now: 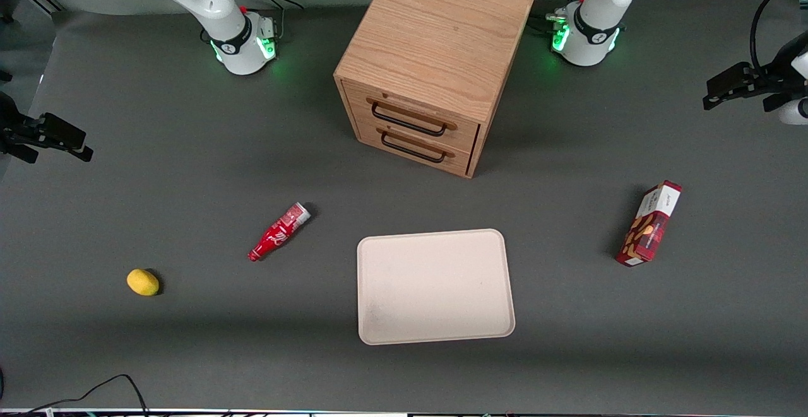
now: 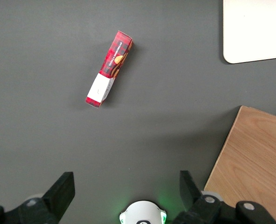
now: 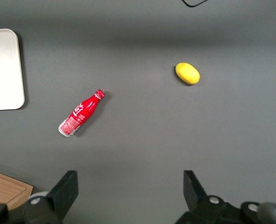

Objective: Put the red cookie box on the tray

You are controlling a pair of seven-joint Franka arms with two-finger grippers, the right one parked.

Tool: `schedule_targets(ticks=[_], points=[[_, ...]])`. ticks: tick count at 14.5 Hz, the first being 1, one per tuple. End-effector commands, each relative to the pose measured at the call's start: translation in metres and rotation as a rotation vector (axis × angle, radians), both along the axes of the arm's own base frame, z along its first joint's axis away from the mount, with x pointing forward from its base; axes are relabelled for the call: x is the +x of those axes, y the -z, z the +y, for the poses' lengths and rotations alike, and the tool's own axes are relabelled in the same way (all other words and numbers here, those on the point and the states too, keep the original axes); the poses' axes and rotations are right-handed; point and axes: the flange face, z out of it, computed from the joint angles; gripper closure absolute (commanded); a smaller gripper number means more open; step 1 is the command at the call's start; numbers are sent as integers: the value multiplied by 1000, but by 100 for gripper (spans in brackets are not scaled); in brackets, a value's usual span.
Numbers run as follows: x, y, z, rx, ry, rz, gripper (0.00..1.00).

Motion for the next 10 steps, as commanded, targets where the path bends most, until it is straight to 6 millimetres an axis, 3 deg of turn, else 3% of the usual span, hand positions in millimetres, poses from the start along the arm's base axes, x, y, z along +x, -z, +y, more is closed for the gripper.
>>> schedule_targets(ticks=[1, 6, 10], points=[[0, -6, 2, 10, -14, 9, 0], [-2, -7, 2, 10, -5, 12, 0], [0, -28, 14, 8, -12, -38, 0]])
